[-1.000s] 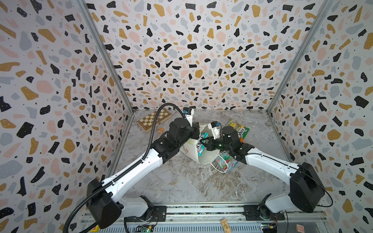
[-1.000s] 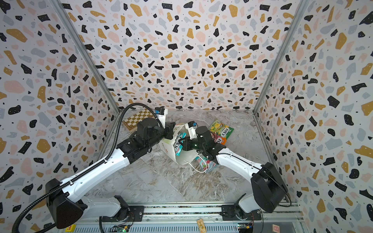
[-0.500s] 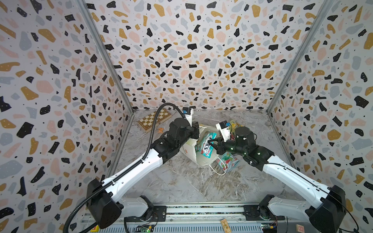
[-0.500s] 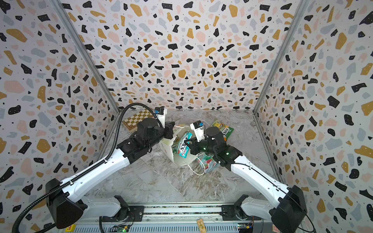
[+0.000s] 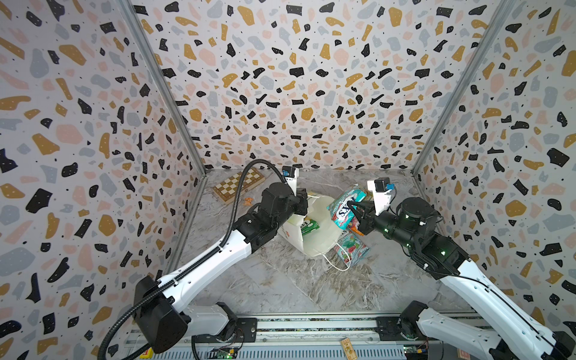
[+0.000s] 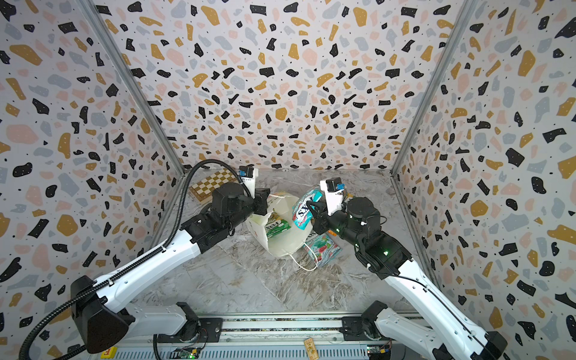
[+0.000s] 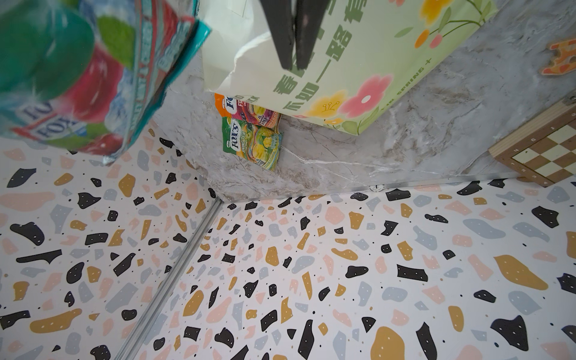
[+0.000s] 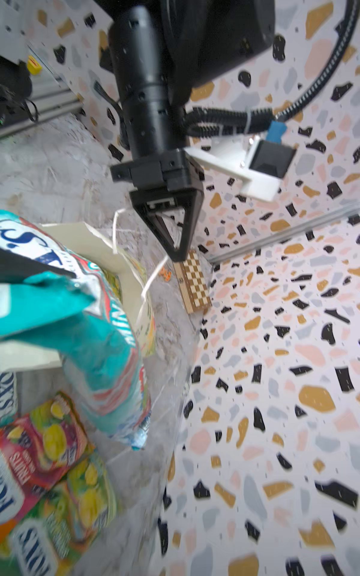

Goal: Take the snacks out of the paper bag
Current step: Pick up the snack from the paper bag, then place the snack at the middle-right of the table.

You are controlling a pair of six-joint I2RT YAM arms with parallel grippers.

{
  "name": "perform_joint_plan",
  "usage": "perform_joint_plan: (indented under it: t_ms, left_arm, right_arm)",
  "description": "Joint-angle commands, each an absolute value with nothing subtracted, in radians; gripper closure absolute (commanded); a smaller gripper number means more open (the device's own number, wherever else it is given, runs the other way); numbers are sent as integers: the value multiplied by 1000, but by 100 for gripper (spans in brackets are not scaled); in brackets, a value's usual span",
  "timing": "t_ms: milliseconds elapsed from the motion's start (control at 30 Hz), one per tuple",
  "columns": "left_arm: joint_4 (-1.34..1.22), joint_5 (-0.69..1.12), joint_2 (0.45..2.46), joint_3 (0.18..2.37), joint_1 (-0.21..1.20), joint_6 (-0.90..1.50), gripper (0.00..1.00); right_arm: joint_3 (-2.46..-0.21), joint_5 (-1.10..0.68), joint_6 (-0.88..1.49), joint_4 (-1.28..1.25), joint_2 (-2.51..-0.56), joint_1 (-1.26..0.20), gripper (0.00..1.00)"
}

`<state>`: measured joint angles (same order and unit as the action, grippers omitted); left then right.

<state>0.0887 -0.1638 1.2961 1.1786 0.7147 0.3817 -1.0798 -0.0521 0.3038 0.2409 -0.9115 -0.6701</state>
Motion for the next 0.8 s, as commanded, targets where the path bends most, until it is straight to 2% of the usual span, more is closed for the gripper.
perform_joint_plan:
  t_ms: [0,167,367,533,767]
  left_arm:
    - [47,-163,1286,1180,716,372,100]
    - [48,-160,1291,1184,716,370,100]
    - [52,-153,1291,1187,716,368,100]
    - [54,-150,1291,1190,716,364,100]
    - [54,-152,1282,1185,716,361,100]
  right_arm:
    - [-1130,188,285,299,-887,-645,100]
    - [-1121,242,298,362,-907,-511,100]
    - [-1083,106,286,368,-973,-264,100]
    - [-1023,-20,273,280,-1046,-95,100]
    - [-1006,-130,258,171,-1209,24,100]
